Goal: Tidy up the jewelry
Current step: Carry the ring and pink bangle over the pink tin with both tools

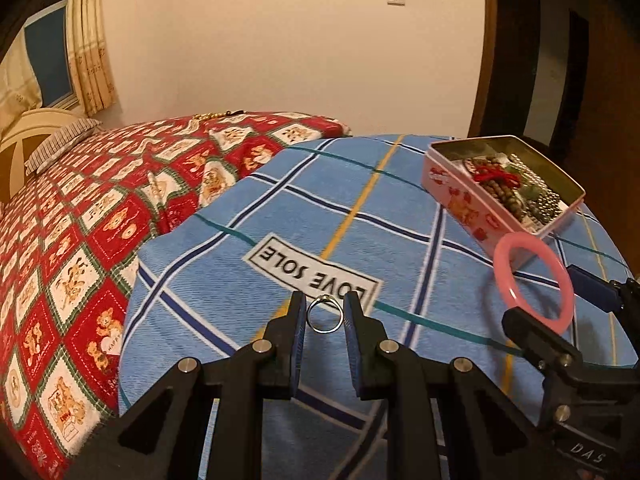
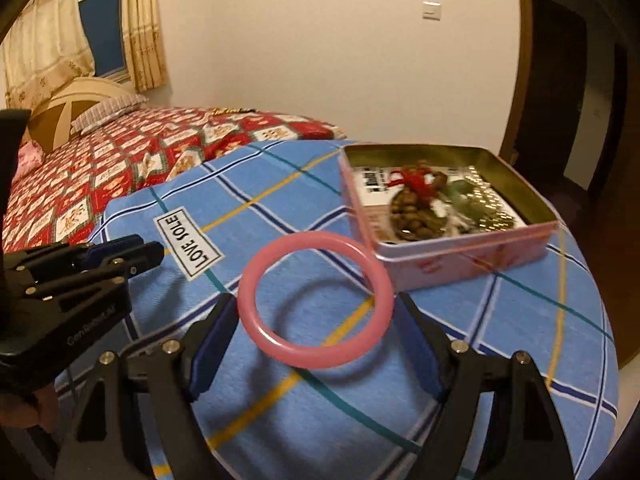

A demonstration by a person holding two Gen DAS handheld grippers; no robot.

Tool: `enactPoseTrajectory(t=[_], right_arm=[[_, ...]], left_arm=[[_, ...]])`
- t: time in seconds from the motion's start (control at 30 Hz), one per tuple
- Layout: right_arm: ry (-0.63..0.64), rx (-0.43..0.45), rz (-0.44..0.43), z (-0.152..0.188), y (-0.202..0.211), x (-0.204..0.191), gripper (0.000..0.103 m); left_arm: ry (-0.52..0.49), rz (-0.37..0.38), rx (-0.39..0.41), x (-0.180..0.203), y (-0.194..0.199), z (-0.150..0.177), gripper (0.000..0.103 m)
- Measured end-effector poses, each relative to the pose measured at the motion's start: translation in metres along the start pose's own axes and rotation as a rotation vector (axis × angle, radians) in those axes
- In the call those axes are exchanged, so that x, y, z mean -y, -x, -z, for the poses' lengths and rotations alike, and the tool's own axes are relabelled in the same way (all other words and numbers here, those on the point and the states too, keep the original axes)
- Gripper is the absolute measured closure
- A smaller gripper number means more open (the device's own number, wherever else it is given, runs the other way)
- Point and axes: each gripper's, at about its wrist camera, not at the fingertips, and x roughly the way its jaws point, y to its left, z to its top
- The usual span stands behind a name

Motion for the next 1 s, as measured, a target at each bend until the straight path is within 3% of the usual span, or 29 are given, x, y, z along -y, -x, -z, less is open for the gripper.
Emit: enactPoseTrajectory(t=[1.0], right_arm=[[-0.205,0.118,0.173,0.014,0.046,0.079,0.022]], left_arm=[[-0.123,0.143,0.041,0.097,0.007,0.002,0.084]])
